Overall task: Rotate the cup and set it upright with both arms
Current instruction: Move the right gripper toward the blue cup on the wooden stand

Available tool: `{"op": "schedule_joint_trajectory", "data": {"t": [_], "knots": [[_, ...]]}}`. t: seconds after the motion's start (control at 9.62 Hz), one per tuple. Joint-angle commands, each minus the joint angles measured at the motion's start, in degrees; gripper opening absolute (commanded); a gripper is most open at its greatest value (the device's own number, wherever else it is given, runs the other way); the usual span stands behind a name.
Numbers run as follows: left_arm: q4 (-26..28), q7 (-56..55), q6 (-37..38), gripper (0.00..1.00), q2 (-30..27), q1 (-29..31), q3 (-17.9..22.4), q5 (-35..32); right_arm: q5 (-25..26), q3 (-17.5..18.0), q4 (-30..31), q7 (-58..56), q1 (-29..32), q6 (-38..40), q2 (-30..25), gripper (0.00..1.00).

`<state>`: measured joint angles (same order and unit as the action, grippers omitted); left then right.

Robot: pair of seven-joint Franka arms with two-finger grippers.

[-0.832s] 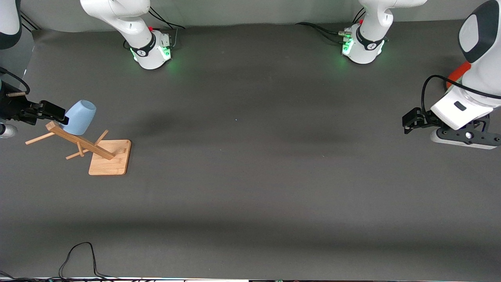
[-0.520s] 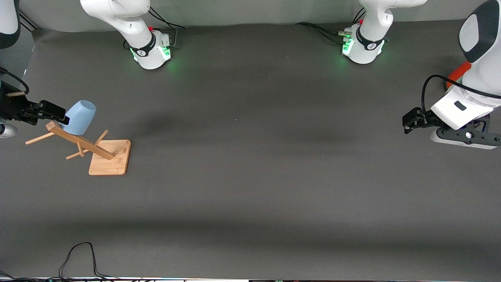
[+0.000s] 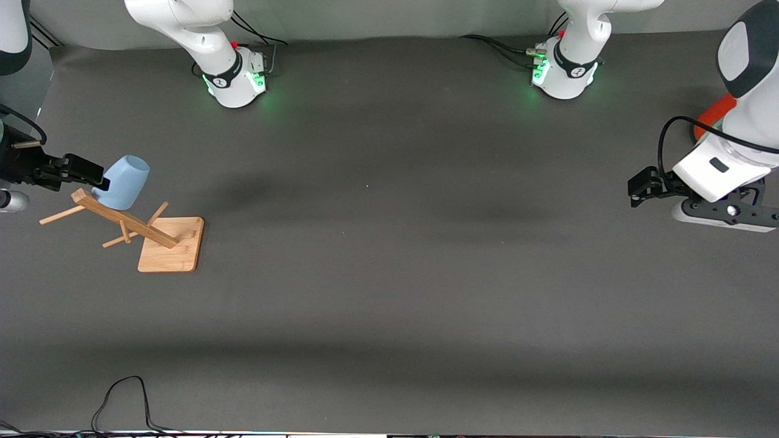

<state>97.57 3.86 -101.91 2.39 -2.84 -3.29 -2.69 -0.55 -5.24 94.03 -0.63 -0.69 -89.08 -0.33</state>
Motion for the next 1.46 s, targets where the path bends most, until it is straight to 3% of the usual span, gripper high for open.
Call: {"op": "schedule_joint_trajectory", "data": {"t": [0.0,0.31,0.83,1.35], "knots": [[-1.6,1.1,1.3,1.00,0.6,-0.1,0.1,0.0,-0.9,-4.2,6.9,-1.4,-0.5,-1.5,-6.2,1.00],[-1.6,1.1,1.3,1.00,0.6,-0.1,0.1,0.0,-0.9,-6.4,9.0,0.6,-0.5,-1.0,-7.1,1.00],[-1.6,1.1,1.3,1.00,0.7,-0.1,0.1,0.1,-2.6,-6.5,10.0,33.0,-0.8,-1.8,-7.1,1.00],[-1.6,1.1,1.3,1.00,0.7,-0.1,0.1,0.1,-2.6,-6.8,26.5,33.4,-0.6,-16.1,-13.0,1.00]]}}
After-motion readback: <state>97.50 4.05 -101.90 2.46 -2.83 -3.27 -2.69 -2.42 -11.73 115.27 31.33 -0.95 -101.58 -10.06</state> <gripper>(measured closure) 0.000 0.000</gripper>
